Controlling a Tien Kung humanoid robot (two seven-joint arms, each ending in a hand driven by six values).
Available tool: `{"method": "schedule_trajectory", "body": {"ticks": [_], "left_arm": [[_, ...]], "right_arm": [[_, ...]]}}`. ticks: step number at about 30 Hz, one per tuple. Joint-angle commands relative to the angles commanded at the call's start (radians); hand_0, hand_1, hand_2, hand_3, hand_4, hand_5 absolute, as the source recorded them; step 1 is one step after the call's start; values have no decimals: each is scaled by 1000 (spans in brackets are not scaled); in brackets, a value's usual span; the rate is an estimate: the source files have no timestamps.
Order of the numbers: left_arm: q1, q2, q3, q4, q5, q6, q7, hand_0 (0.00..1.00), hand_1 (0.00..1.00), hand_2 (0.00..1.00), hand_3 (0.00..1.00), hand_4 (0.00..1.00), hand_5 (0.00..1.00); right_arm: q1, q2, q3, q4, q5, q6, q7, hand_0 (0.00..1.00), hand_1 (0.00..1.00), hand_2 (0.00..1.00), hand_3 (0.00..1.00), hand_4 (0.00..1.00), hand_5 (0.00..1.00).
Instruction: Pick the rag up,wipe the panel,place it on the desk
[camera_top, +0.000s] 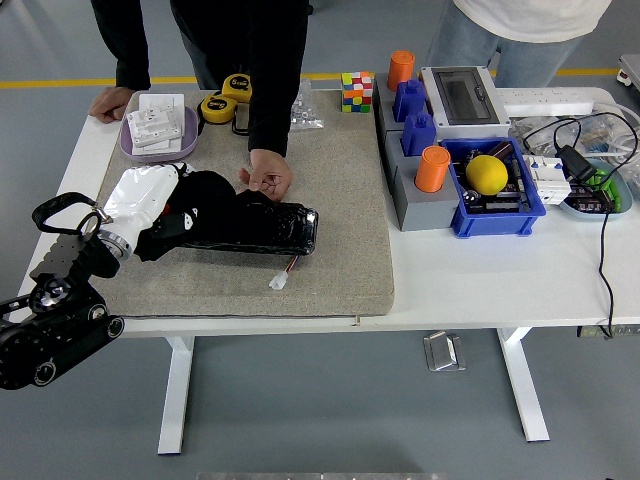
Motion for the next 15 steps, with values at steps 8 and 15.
{"method": "schedule_trajectory", "body": {"ticks": [8,15], "left_arm": [[15,18,-28,4,6,2,-2,272,181,637,693,495,2],[36,32,-58,12,11,2,-3,276,180,637,693,494,2]], "right_arm": [[2,0,-1,-1,2,2,-3,791,673,718,660,998,511],[-1,4,-6,-2,8,3,-4,791,674,718,660,998,511]]}}
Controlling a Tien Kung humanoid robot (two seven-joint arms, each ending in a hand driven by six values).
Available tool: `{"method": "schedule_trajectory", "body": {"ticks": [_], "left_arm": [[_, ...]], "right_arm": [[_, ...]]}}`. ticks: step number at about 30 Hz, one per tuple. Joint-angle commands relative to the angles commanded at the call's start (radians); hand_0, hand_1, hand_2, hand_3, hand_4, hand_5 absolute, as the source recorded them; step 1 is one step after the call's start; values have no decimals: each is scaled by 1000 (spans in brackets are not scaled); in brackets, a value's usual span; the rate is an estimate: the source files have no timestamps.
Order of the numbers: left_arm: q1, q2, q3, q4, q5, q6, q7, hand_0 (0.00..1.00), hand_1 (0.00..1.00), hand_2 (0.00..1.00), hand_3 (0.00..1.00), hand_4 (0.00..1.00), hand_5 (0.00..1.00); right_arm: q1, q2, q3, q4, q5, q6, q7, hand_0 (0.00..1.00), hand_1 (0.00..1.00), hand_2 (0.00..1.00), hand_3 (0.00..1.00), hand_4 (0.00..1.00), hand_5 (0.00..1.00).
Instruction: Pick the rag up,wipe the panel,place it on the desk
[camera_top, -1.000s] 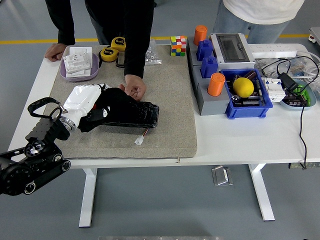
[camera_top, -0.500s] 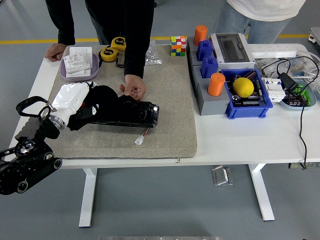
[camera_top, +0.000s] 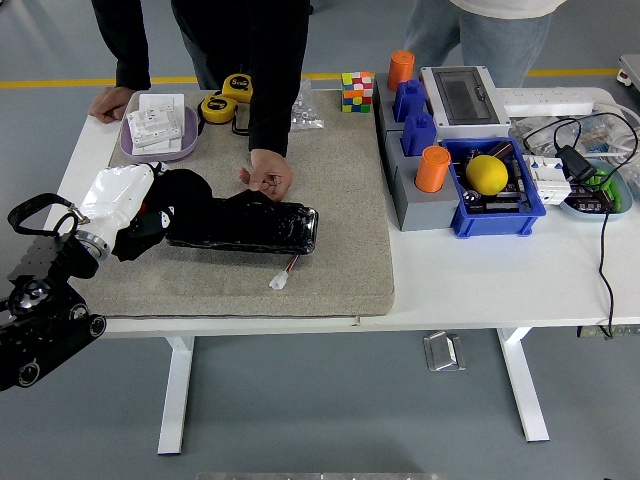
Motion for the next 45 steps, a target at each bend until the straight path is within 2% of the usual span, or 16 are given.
{"method": "schedule_trajectory", "body": {"ticks": [11,17,23,34,35,40,41,45], "left_arm": [[53,40,-93,27,15,5,-11,274,180,637,694,494,2],[70,57,-120,36,15,9,-17,274,180,636,693,494,2],[76,45,-122,63,-4,19,-35,273,180,636,693,492,2],[96,22,-122,152,-81,55,-113,288,182,633,694,492,2],[99,21,-126,158,-92,60,-126,313,291,556,555,496,2],[102,12,-120,180,-119,66,-153,313,291,556,555,496,2],[103,10,-117,184,-126,66,-155,335,380,559,555,502,2],[108,-1,-112,201,-145,65,-167,335,380,559,555,502,2]], "right_arm": [[2,5,13,2,-6,-3,-2,790,673,719,661,998,512],[-1,7,24,1,-6,-4,-3,791,673,718,663,998,513],[0,12,33,3,-9,-5,-2,792,673,719,663,998,514],[-2,16,50,7,-22,-7,-5,792,674,718,663,998,516],[-2,16,52,7,-25,-7,-5,792,673,719,664,998,516],[-3,16,54,8,-26,-8,-5,792,673,719,664,998,516],[-3,17,55,7,-27,-8,-5,792,673,719,664,998,516],[-4,18,61,8,-32,-9,-4,792,674,719,663,998,517]]}}
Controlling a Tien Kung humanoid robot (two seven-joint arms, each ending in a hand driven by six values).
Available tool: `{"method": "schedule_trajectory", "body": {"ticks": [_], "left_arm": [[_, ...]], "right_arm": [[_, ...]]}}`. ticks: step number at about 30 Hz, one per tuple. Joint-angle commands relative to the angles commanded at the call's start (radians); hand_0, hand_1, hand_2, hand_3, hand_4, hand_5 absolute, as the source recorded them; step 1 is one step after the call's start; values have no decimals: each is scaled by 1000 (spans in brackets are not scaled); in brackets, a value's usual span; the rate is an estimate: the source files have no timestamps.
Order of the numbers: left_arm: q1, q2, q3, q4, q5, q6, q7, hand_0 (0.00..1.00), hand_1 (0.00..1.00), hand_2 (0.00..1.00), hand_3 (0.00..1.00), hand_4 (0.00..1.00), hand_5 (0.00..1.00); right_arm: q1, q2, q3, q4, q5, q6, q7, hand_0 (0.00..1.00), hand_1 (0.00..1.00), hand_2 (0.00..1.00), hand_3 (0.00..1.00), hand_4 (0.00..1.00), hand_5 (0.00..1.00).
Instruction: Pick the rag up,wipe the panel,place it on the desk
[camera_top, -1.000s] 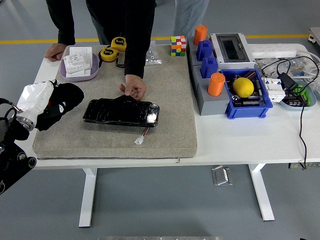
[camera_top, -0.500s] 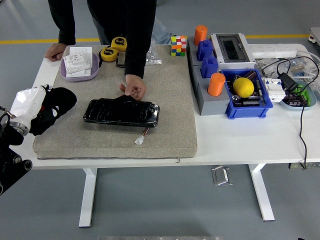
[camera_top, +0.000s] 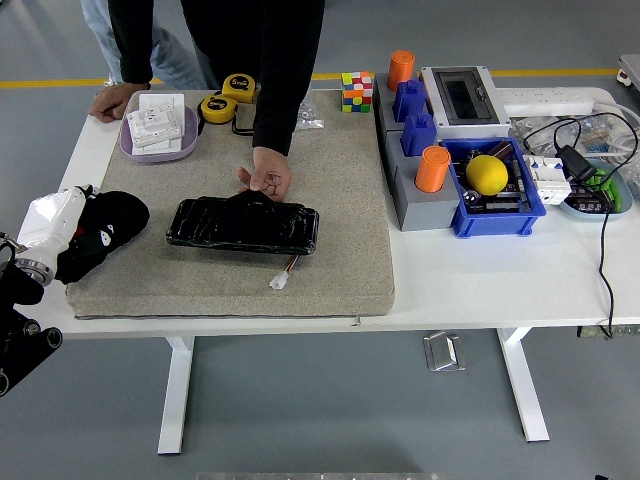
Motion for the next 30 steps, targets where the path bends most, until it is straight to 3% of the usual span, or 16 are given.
{"method": "schedule_trajectory", "body": {"ticks": [2,3,8,9,14,15,20,21,26,27,30], "left_arm": [[3,-6,2,5,-7,-1,-3,335,380,559,555,502,2],[3,-8,4,7,-10,-2,-5,356,441,570,557,520,15],[7,-9,7,10,-30,-13,-8,356,441,570,557,520,15],[8,-8,8,10,-36,-14,-11,378,464,612,591,696,184],[9,-5,6,8,-47,-25,-19,378,464,612,591,696,184],[9,-5,3,8,-46,-27,-18,396,538,719,767,913,370],[5,0,1,6,-42,-52,-6,396,538,719,767,913,370],[5,1,1,4,-42,-56,-4,409,575,741,789,998,508],[3,5,1,0,-44,-79,4,409,575,741,789,998,508],[3,6,1,0,-47,-85,6,418,594,759,804,998,706],[3,8,0,-1,-53,-97,4,418,594,759,804,998,706]], "right_arm": [[0,0,2,0,-2,0,0,792,674,719,663,998,517],[0,0,1,0,-1,0,0,792,675,719,663,998,517],[-1,0,-3,-1,2,0,-1,792,675,719,663,998,517],[-1,0,-3,-1,1,0,-2,792,674,719,662,998,516],[-2,-1,-12,-4,8,0,-3,792,674,719,662,998,516],[-2,-1,-12,-4,8,0,-3,792,673,719,662,998,516],[-2,0,-16,-4,10,-1,-3,792,673,719,662,998,516],[-2,0,-16,-5,10,-1,-3,793,673,719,660,998,513],[-3,0,-17,-6,11,-2,-2,793,673,719,660,998,513],[-3,1,-17,-6,11,-2,-2,793,675,719,660,998,515],[-3,0,-21,-6,13,-2,-2,793,675,719,660,998,515]]}}
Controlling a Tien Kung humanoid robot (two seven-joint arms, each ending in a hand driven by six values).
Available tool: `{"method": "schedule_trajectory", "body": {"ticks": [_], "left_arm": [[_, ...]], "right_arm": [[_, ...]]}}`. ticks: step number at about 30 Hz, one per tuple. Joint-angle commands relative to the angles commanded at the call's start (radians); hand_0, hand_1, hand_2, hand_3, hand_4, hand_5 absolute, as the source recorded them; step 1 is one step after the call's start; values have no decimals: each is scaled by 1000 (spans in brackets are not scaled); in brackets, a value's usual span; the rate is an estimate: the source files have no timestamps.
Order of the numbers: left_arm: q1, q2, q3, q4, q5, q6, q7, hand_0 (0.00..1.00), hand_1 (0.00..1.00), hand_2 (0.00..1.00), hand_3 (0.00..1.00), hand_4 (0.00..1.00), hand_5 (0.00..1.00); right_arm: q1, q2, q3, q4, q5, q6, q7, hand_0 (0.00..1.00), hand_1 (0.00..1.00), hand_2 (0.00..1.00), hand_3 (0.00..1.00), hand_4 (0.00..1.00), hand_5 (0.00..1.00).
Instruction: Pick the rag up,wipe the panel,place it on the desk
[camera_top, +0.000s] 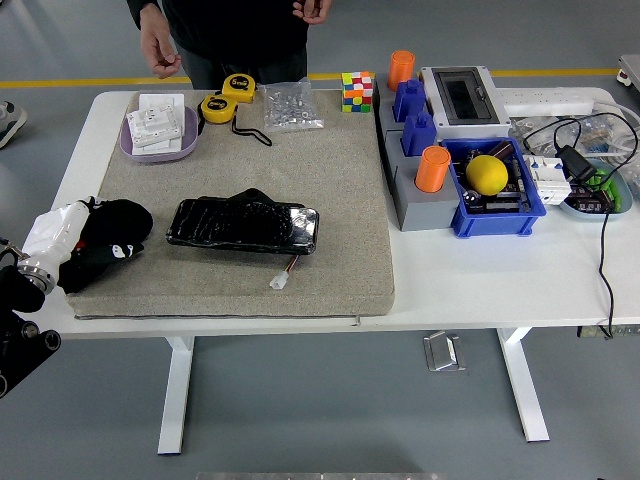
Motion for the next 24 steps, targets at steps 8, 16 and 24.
{"method": "schedule_trajectory", "body": {"ticks": [8,16,24], "left_arm": [[-3,4,0,-1,-1,-18,3,427,629,773,819,998,789],[-8,12,-8,-10,3,-22,-3,442,646,784,829,998,871],[-14,27,-21,-22,22,-27,2,442,653,788,832,998,881]], "right_arm": [[1,-1,-8,0,3,0,-1,792,673,719,659,998,512],[2,-1,-13,-1,9,1,-1,792,673,719,655,998,504],[2,0,-19,-3,16,3,-1,792,672,717,654,998,502]]}}
